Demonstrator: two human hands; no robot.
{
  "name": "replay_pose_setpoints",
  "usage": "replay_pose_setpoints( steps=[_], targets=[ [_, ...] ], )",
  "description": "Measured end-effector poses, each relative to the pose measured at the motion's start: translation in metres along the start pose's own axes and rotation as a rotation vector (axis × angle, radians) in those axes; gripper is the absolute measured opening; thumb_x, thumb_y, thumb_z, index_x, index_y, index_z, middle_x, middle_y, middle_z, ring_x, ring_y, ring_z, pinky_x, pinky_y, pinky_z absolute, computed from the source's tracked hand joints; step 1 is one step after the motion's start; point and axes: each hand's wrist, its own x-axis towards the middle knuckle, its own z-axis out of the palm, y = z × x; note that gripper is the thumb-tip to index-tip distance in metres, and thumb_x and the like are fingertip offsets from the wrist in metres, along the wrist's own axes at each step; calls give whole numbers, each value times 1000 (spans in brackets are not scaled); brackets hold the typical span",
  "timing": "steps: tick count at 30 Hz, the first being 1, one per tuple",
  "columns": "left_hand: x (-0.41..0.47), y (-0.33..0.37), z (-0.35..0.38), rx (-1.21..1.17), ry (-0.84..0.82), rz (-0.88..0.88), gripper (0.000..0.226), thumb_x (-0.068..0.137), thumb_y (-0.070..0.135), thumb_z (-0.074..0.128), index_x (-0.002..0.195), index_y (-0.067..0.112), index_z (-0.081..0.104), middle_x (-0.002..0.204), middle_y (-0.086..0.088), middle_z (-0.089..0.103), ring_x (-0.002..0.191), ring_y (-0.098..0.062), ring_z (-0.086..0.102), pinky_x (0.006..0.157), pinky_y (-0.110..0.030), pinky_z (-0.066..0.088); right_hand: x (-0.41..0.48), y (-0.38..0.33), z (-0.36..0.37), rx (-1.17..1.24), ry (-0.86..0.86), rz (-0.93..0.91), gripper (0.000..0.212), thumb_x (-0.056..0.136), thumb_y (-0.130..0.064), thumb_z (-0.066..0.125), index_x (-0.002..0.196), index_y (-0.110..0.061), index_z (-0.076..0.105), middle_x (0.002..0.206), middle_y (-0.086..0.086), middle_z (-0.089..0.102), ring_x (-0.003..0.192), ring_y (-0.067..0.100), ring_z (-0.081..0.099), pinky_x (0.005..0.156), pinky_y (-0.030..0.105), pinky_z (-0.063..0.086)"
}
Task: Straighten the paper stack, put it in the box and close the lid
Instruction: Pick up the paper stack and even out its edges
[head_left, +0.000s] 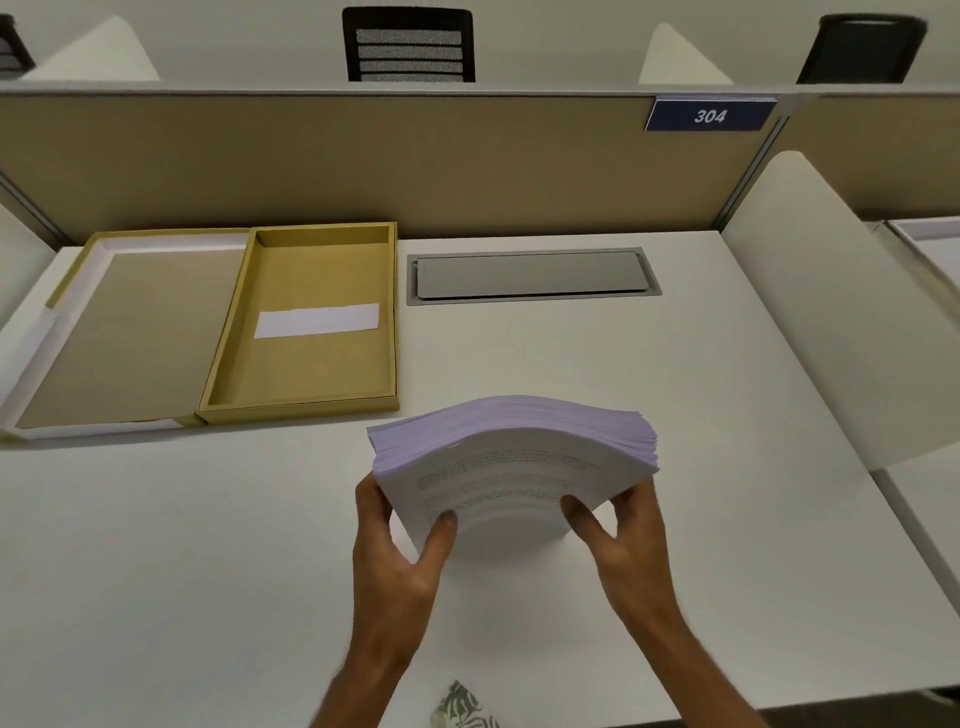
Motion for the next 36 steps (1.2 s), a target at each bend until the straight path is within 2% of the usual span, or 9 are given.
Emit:
replay_pose_setpoints(
  steps=[3, 7, 10, 16, 21, 24, 27, 30, 36],
  targets=[
    [5, 31, 6, -219, 86, 72, 52, 81, 29, 65, 129, 19, 48, 114, 2, 64, 108, -18, 60, 86, -25, 52, -4, -37, 7, 231, 65, -106, 54, 85, -25, 66, 136, -18, 49, 122, 1, 65, 116, 23, 61, 92, 26, 52],
    [17, 63, 26, -305, 264, -34, 28, 84, 46, 55, 104, 26, 52, 92, 11, 61, 85, -7, 58, 70, -18, 48, 3, -77, 25, 283, 236, -73, 37, 89, -42, 60, 121, -23, 62, 119, -1, 68, 112, 18, 63, 89, 25, 52],
    [26, 72, 37, -265, 405, -184, 27, 89, 59, 51, 86, 32, 49, 86, 2, 55, 79, -16, 52, 68, -35, 46, 12, -87, 37, 285, 400, 29, 25, 87, -48, 62, 100, -26, 67, 99, -5, 72, 92, 14, 67, 76, 26, 53],
    [35, 76, 42, -179, 490, -166, 21, 92, 39, 47, 73, 31, 50, 76, 2, 54, 71, -14, 50, 61, -32, 41, 23, -86, 42, 236, 507, 58, 4, 83, -33, 63, 85, -30, 64, 83, -15, 67, 69, -1, 59, 54, 13, 46],
    [33, 73, 34, -233, 375, -121, 19, 94, 53, 48, 86, 37, 53, 82, 8, 56, 75, -7, 54, 63, -25, 47, 23, -81, 35, 251, 382, 78, 18, 83, -46, 65, 96, -35, 67, 99, -8, 70, 85, 5, 63, 66, 21, 50],
    [23, 61, 20, -245, 176, -32, 40, 81, 63, 61, 108, 35, 51, 99, 13, 63, 90, -4, 61, 73, -18, 51, 16, -74, 17, 226, 169, 24, 44, 82, -59, 67, 114, -30, 66, 111, -7, 71, 101, 9, 67, 79, 20, 54],
    [13, 41, -2, -31, 46, 39, 51, 80, 38, 73, 125, 39, 48, 117, 14, 63, 113, -9, 61, 89, -22, 51, 10, -61, -7, 94, -15, -29, 47, 84, -34, 78, 127, -28, 60, 121, -6, 69, 115, 14, 64, 93, 23, 53],
    [16, 29, -16, 173, 60, 82, 56, 84, 12, 76, 111, 56, 55, 106, 30, 68, 103, 3, 65, 83, -14, 52, 13, -49, -19, -8, -69, -51, 53, 87, -2, 73, 117, -46, 64, 115, -11, 73, 110, 11, 68, 91, 22, 54],
    [24, 35, -16, 163, 108, 106, 61, 79, -6, 75, 97, 52, 64, 91, 31, 72, 86, 6, 69, 71, -3, 48, 23, -49, -16, -60, -22, -116, 51, 91, 1, 68, 112, -45, 67, 104, -14, 76, 97, 7, 71, 79, 12, 52]
  ],
)
